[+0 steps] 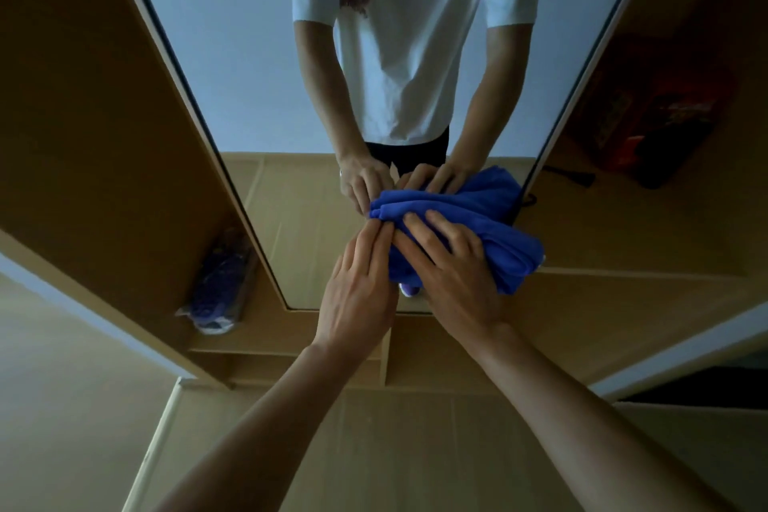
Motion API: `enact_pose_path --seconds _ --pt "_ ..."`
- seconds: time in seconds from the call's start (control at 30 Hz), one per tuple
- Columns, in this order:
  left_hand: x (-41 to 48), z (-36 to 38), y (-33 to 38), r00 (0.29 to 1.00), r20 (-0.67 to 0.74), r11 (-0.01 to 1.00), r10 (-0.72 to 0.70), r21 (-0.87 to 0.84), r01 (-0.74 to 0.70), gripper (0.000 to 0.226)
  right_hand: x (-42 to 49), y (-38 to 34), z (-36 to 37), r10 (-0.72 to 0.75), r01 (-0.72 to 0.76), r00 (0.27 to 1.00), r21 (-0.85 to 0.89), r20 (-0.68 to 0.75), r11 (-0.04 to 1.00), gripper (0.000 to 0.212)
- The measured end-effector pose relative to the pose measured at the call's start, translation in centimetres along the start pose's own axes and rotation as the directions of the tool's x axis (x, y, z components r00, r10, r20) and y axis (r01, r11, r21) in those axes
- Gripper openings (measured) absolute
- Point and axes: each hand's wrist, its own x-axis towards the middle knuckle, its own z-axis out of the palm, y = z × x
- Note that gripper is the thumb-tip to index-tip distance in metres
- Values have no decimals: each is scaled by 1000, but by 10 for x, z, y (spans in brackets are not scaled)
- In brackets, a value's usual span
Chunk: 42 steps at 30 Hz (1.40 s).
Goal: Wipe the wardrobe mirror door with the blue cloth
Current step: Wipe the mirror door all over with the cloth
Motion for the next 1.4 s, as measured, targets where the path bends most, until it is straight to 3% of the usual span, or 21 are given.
enact_pose_path --seconds 0.2,0.47,0.73,1.07,1.2,1.3,1.4 --pt "-34 42 -17 993 101 998 -59 -1 60 73 -37 -13 40 -18 17 999 35 26 999 46" --pt "-83 101 -44 965 223 989 -140 -25 149 66 -96 -35 105 -66 48 974 89 217 995 50" --pt "-120 147 -62 927 311 973 -209 -31 230 64 -137 -57 150 -71 29 953 144 296 989 53" --pt "-128 164 -58 794 501 905 -345 -46 423 63 -147 -65 153 -48 -204 821 370 569 906 69" --pt "-125 144 -42 739 584 895 -337 -45 444 70 -146 -54 129 -97 -256 749 422 655 869 60" --pt "-120 124 -27 756 567 898 -327 -64 436 82 -138 -48 101 -87 -230 793 428 603 874 59" --pt "-108 98 -10 819 506 918 -269 -123 378 92 -125 -38 66 -47 -185 872 417 488 890 59"
